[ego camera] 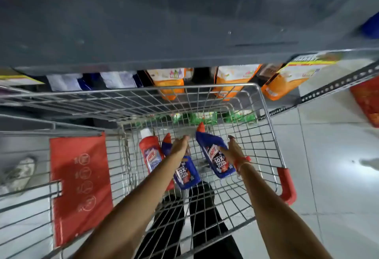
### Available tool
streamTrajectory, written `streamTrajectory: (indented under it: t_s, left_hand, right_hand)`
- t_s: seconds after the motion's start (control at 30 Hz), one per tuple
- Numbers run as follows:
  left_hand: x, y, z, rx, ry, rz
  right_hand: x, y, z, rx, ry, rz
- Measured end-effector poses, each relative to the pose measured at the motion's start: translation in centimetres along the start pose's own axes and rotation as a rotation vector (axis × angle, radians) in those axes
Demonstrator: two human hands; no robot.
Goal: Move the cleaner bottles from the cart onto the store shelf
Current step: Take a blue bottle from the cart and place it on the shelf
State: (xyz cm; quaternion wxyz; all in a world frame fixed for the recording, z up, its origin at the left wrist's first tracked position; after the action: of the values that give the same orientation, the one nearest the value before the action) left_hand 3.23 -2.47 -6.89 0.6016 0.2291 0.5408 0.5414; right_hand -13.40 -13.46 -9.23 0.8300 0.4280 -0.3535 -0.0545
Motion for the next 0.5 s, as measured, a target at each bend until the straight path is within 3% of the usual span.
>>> streamTrajectory:
  t_s: [0.1, 0.3, 0.5]
  left_hand:
    - [2.2, -2.1, -4.1, 0.194, 0.203, 0.222]
    - [3.2, -5.0, -8.8, 0.245, 0.466, 0.2]
    - [1.6, -4.9, -8.9, 0.304, 0.404, 0.152]
  right_hand:
    - [-3.3, -1.9, -1.1, 0.06, 0.108, -0.072]
    - [-4.6, -4.2, -1.9, 0.114, 0.262, -0.046]
    - [-4.1, -3.8, -1.3, 0.193, 0.309, -0.019]
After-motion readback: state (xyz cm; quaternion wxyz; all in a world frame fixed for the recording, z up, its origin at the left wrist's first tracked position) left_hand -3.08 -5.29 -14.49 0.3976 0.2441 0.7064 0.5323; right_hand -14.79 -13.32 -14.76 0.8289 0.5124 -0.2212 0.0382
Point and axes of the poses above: each hand's wrist, its own y-axis away from the middle knuckle, its own z-axis out of the back of the hand, x = y × z, the point moved 8 cm from there along -y, towards the middle knuckle, and after that the axes turned 15 degrees about -y, right-handed, at the moved point
